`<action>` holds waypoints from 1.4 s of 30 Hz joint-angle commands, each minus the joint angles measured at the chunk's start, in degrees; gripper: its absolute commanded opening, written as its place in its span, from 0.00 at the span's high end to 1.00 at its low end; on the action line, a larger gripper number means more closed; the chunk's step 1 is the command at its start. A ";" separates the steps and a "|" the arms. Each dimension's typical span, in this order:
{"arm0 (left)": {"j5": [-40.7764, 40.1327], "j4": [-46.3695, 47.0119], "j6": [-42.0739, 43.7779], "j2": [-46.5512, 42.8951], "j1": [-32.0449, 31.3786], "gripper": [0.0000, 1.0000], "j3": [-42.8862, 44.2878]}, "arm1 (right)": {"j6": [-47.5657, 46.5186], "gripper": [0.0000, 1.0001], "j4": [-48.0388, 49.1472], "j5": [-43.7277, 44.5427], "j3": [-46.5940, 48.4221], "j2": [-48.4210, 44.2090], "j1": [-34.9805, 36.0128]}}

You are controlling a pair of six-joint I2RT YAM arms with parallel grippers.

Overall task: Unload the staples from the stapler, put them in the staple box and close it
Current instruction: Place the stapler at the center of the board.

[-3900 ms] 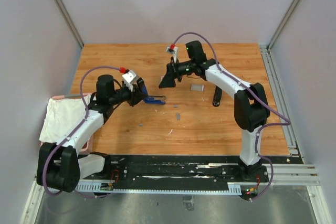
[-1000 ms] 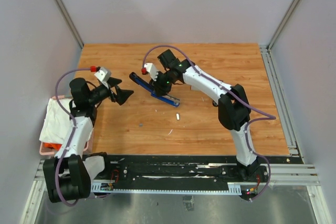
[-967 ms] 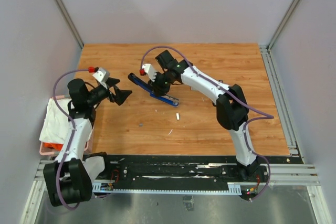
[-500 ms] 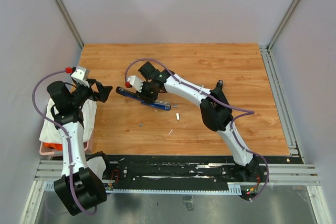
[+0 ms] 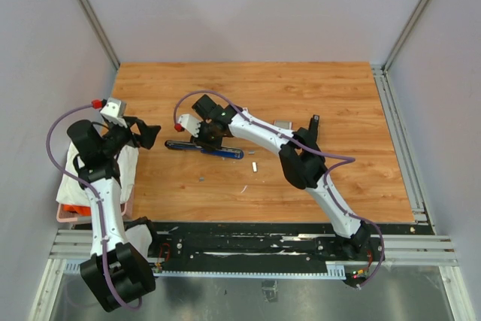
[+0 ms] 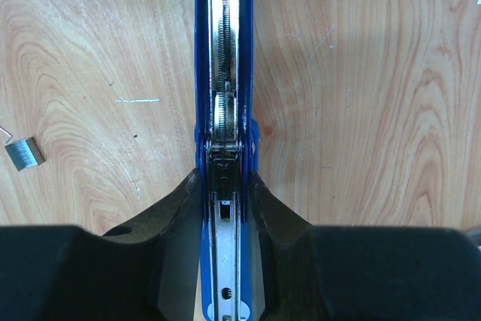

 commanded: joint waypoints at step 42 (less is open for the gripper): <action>15.83 -7.02 14.31 1.96 0.41 0.02 -1.63 | 1.33 0.26 -4.21 8.20 -9.92 -21.71 -2.56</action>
